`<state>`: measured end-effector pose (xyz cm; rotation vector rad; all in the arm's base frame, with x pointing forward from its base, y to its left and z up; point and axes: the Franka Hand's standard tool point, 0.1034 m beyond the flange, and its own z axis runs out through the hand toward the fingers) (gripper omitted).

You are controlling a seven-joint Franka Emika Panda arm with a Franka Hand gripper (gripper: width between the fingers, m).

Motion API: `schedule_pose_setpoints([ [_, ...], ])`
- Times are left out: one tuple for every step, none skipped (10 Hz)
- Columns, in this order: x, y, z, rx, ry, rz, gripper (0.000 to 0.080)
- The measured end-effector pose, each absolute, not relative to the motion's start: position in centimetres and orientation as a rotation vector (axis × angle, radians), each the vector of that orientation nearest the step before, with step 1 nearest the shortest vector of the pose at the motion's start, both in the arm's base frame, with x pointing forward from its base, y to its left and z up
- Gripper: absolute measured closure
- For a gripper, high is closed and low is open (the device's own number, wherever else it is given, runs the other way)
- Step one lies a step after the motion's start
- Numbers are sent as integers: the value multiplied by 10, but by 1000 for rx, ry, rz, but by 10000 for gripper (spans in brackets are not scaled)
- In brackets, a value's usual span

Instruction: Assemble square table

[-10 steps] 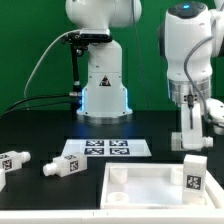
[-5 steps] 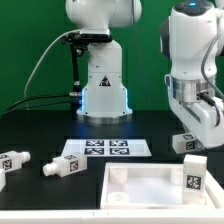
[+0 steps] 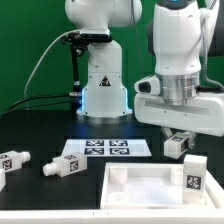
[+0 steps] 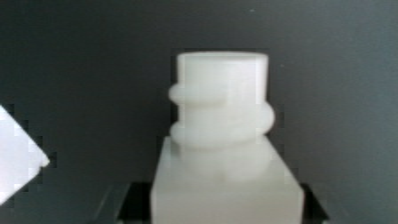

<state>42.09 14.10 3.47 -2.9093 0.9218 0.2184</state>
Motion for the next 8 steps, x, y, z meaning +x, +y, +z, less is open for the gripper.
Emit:
schedule_pose_setpoints([
  [421,140,34,-2932,835,215,515],
  [420,140,33,-2943,796,212,515],
  [419,133,27,-3007,561,129,515],
  [407,120,20,-3061,365,70,515],
  [389,104,13,-3111,209,24,515],
  [375,97,9,-3147,-1,-35,515],
  [377,96,8,-3144,-5,-17,515],
  [380,99,9,-3140,-4,-20,515],
])
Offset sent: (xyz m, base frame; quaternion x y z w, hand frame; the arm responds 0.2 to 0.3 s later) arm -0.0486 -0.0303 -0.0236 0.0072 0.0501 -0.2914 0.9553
